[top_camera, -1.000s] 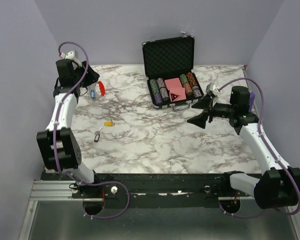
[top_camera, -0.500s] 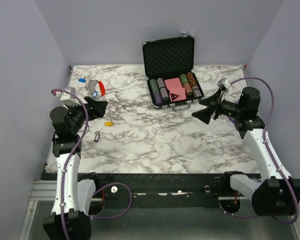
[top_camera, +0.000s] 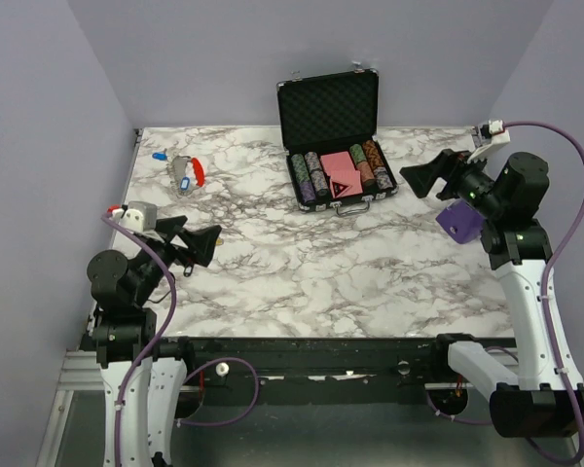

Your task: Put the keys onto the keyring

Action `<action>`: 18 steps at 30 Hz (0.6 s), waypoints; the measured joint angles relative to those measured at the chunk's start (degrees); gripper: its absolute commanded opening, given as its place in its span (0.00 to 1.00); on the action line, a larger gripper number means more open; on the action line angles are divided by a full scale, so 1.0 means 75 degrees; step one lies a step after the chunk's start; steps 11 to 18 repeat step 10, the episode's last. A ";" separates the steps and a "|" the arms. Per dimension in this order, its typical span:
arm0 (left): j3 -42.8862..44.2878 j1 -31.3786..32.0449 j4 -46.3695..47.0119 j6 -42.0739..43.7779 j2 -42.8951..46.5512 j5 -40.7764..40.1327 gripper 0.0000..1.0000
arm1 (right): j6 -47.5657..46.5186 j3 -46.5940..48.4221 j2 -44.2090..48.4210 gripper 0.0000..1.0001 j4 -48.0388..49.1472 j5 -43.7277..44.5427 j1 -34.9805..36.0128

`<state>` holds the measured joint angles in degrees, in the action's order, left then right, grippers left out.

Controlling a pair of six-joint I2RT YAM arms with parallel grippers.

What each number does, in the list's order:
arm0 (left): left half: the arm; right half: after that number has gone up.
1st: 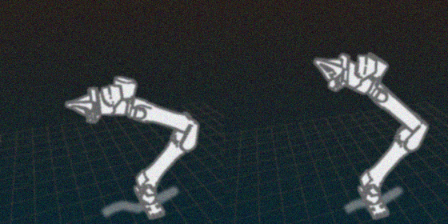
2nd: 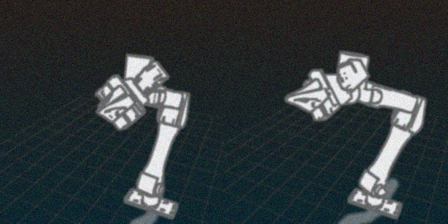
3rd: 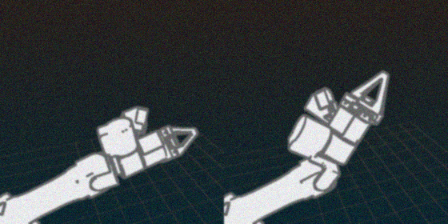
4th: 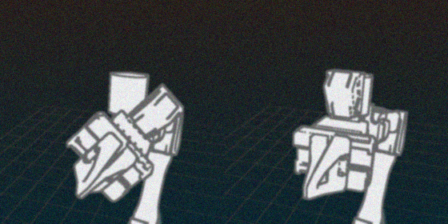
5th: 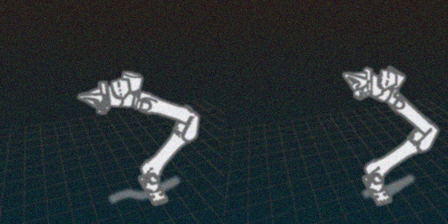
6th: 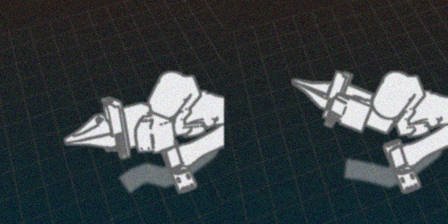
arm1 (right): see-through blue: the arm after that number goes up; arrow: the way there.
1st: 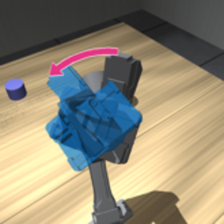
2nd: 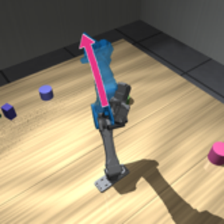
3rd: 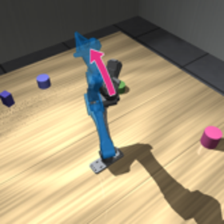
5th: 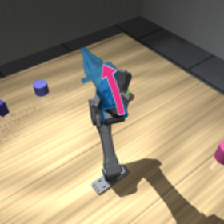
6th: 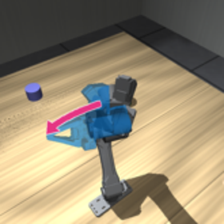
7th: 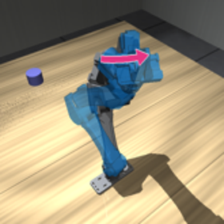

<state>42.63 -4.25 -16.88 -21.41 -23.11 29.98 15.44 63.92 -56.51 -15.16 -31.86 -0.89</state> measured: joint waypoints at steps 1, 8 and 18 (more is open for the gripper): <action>0.0000 0.0020 -0.0082 0.0015 -0.0015 0.0003 0.99 | 0.0026 0.0035 0.0029 1.00 -0.0073 0.0172 0.0000; -0.0058 0.0085 -0.0361 0.0032 0.0000 0.0009 0.99 | 0.0219 0.0090 0.0111 1.00 -0.0274 0.0845 0.0000; -0.0058 0.0085 -0.0364 0.0052 0.0029 0.0009 0.99 | 0.0236 0.0090 0.0111 1.00 -0.0274 0.0868 0.0000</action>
